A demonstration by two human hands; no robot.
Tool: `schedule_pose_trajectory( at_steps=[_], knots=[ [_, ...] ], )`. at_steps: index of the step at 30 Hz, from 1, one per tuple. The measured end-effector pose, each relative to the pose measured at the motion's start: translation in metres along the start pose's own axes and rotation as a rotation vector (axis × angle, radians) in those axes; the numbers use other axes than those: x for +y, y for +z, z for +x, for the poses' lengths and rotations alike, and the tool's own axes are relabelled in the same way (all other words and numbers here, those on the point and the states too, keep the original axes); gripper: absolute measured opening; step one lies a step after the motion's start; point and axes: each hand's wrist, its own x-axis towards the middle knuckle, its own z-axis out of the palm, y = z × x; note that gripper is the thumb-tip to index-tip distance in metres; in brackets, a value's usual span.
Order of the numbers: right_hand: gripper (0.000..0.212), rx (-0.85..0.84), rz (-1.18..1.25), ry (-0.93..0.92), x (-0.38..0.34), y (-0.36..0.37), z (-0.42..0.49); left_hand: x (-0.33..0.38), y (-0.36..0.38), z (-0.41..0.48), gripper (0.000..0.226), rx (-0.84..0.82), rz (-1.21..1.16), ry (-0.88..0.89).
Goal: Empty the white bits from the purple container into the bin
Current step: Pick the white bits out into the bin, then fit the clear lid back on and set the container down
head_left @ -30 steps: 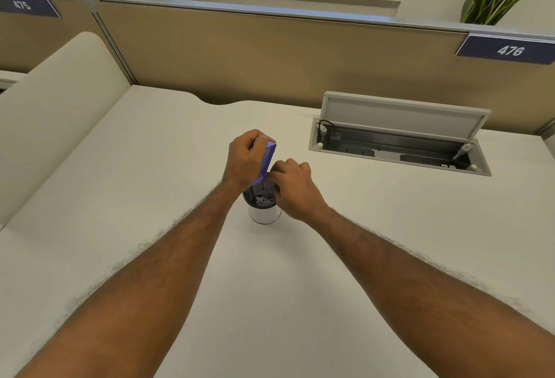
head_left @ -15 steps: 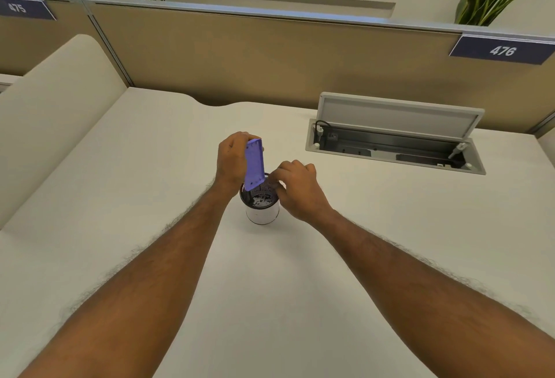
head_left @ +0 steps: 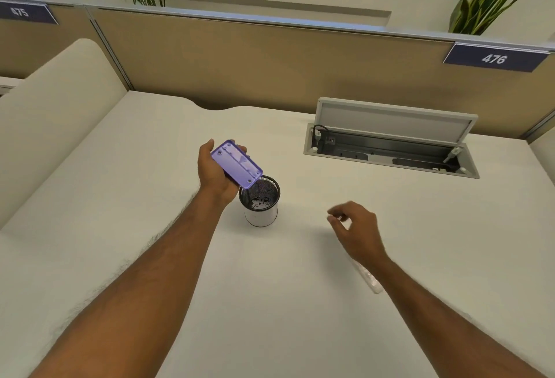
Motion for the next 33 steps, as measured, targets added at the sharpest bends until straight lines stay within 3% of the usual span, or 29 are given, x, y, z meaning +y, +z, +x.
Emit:
schedule_pose_trajectory(
  at_steps=[3,7,10,20,24,30,33],
  knots=[
    [0.017,-0.026,-0.178,0.136,0.036,-0.018,-0.024,-0.001,-0.001,-0.005,0.041,0.006,-0.059,-0.008],
    [0.059,-0.148,-0.425,0.326,0.061,-0.034,-0.049,-0.004,0.001,-0.013,0.039,-0.002,-0.088,-0.006],
    [0.072,-0.217,-0.493,0.403,0.067,-0.037,-0.064,-0.008,0.005,-0.021,0.039,-0.009,-0.097,-0.016],
    [0.057,-0.217,-0.291,0.519,0.061,-0.036,-0.069,-0.03,0.021,-0.059,0.039,-0.046,-0.151,-0.098],
    [0.031,-0.199,-0.156,0.457,0.055,-0.041,-0.072,-0.044,0.026,-0.078,0.038,-0.046,-0.172,-0.115],
    [0.008,-0.13,0.351,0.436,0.003,-0.054,-0.068,-0.061,0.028,-0.098,0.035,-0.047,-0.153,-0.148],
    [0.019,-0.153,0.637,0.406,-0.036,-0.062,-0.061,-0.074,0.032,-0.112,0.03,-0.057,-0.127,-0.12]
  ],
)
